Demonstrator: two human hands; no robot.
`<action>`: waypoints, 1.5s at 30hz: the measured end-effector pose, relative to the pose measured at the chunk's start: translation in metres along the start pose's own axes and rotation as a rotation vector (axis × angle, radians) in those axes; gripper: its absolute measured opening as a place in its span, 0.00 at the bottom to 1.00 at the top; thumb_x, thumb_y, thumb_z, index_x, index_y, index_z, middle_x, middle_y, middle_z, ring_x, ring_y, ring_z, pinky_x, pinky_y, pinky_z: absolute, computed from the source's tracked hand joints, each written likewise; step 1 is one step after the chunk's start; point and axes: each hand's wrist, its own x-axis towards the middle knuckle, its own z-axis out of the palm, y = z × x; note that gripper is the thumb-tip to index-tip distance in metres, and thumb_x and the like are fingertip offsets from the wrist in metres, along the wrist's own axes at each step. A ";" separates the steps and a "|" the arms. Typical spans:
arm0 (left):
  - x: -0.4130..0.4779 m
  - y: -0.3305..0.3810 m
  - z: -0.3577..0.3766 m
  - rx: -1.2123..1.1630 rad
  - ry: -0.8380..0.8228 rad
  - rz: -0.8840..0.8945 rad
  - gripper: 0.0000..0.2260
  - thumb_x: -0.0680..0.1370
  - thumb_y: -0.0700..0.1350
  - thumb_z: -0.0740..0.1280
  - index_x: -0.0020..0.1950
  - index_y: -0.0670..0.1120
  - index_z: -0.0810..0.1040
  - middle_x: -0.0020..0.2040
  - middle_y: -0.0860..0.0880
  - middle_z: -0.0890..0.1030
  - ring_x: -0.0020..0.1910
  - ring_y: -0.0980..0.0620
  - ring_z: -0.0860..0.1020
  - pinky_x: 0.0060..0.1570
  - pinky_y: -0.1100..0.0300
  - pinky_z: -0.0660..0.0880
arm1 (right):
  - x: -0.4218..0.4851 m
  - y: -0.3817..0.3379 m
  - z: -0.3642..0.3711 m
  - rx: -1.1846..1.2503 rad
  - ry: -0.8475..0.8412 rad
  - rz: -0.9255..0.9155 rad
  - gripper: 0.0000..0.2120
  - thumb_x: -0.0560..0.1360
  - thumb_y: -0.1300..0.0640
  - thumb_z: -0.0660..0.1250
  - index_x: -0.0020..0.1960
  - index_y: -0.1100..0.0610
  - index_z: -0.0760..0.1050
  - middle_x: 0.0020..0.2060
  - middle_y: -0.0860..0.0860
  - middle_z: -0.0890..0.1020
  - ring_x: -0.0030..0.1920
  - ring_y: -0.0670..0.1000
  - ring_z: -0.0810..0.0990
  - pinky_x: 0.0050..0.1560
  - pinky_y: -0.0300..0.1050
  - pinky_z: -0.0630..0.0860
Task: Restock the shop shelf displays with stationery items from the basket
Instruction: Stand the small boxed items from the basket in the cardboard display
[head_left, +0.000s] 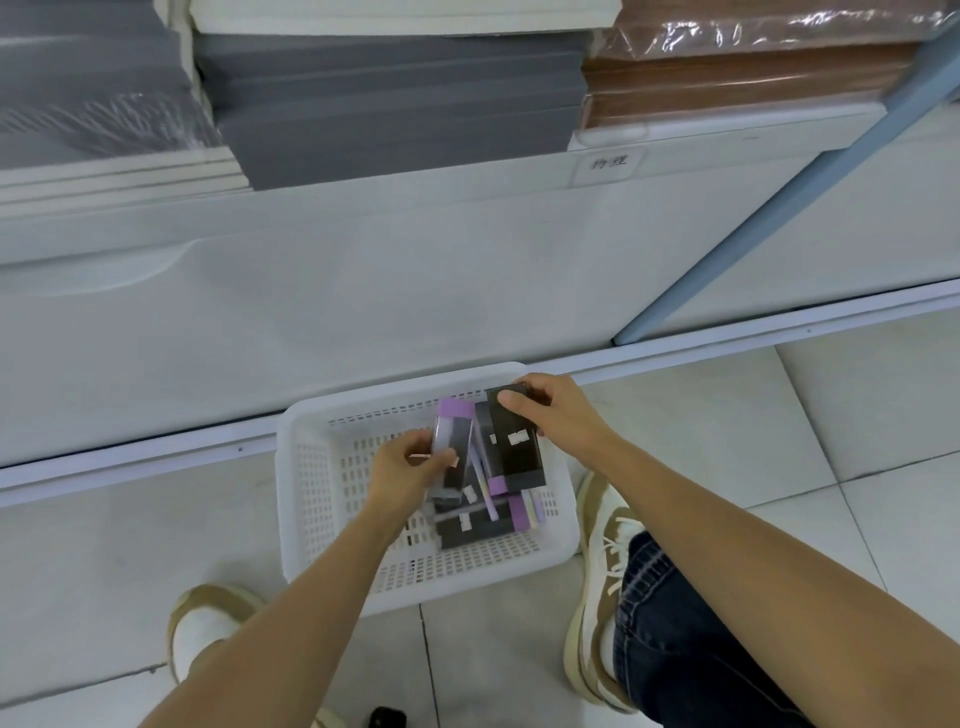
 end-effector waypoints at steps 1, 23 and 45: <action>-0.004 0.004 -0.002 -0.062 -0.043 0.023 0.05 0.76 0.41 0.71 0.51 0.46 0.82 0.46 0.48 0.85 0.45 0.49 0.84 0.49 0.52 0.81 | 0.000 -0.004 0.005 0.034 -0.034 -0.001 0.07 0.78 0.52 0.66 0.51 0.54 0.79 0.40 0.46 0.82 0.36 0.37 0.79 0.36 0.32 0.73; -0.022 -0.035 0.007 0.895 -0.249 0.116 0.06 0.74 0.46 0.73 0.47 0.51 0.76 0.48 0.52 0.77 0.48 0.53 0.75 0.46 0.66 0.71 | 0.005 0.005 0.012 -0.064 -0.084 -0.032 0.11 0.80 0.52 0.63 0.60 0.55 0.76 0.51 0.48 0.82 0.50 0.44 0.80 0.47 0.34 0.77; -0.094 0.061 -0.062 -0.270 -0.245 0.008 0.15 0.68 0.37 0.64 0.53 0.38 0.73 0.46 0.41 0.77 0.42 0.46 0.78 0.38 0.58 0.77 | -0.042 -0.095 0.059 0.272 -0.119 -0.055 0.14 0.81 0.53 0.62 0.57 0.63 0.76 0.44 0.53 0.80 0.44 0.48 0.79 0.48 0.43 0.77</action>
